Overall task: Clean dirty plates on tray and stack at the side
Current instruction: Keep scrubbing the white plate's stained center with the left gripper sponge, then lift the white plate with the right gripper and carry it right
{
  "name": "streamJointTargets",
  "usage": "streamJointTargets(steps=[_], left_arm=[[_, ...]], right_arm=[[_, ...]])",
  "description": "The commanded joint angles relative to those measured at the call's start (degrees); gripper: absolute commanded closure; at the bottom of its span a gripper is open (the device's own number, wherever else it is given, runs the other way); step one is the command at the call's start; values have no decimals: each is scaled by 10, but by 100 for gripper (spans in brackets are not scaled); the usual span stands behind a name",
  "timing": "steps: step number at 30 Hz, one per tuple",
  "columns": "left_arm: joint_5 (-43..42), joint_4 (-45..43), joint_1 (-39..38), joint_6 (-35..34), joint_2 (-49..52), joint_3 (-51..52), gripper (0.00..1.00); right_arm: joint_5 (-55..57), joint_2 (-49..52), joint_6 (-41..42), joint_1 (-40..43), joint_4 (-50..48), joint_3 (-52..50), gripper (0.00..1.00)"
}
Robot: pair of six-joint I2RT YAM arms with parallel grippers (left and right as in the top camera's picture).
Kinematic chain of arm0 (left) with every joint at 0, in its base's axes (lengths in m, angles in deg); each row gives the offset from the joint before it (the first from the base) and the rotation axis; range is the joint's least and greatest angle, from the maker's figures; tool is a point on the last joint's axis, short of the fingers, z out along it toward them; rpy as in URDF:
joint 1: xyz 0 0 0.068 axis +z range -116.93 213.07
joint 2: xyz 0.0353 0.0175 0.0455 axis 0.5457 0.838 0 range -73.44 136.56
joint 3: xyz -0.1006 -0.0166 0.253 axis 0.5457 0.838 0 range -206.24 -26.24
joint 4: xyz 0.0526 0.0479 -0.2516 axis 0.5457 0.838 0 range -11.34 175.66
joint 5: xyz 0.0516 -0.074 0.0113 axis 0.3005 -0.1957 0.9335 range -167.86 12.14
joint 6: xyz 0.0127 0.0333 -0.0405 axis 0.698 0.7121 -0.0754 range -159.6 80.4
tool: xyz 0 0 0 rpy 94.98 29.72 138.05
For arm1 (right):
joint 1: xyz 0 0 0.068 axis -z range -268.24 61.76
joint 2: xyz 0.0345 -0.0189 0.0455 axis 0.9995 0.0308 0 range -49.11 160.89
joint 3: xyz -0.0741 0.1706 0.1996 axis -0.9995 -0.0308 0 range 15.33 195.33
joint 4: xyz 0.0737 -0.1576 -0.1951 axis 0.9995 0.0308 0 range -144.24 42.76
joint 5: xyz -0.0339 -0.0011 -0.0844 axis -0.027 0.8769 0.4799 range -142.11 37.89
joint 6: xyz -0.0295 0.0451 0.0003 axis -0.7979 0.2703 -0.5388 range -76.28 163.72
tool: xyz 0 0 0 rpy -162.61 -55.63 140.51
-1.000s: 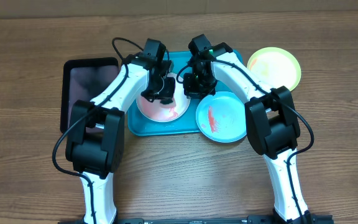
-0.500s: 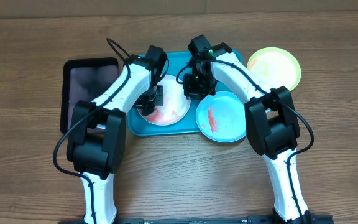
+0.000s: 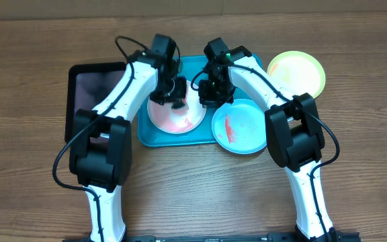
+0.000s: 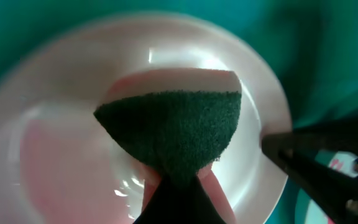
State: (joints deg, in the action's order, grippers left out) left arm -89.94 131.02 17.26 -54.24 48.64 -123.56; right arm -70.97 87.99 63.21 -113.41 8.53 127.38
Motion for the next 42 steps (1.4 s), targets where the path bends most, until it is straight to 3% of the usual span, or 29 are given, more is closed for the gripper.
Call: streamJointTargets(steps=[1, 13, 26, 37, 42], left_arm=[[46, 17, 9, 0, 5, -34, 96], [50, 175, 47, -24, 5, -224, 96], [52, 211, 102, -27, 5, -252, 96], [76, 210, 101, -28, 5, -247, 96], [76, 211, 101, -28, 5, -247, 96]], right_arm=[[10, -6, 2, 2, -1, -7, 96], [62, -45, 3, 12, -7, 37, 96], [372, -187, 19, 0, 38, 41, 96], [682, -196, 87, -109, 73, 38, 96], [733, -196, 114, -148, 78, 38, 96]])
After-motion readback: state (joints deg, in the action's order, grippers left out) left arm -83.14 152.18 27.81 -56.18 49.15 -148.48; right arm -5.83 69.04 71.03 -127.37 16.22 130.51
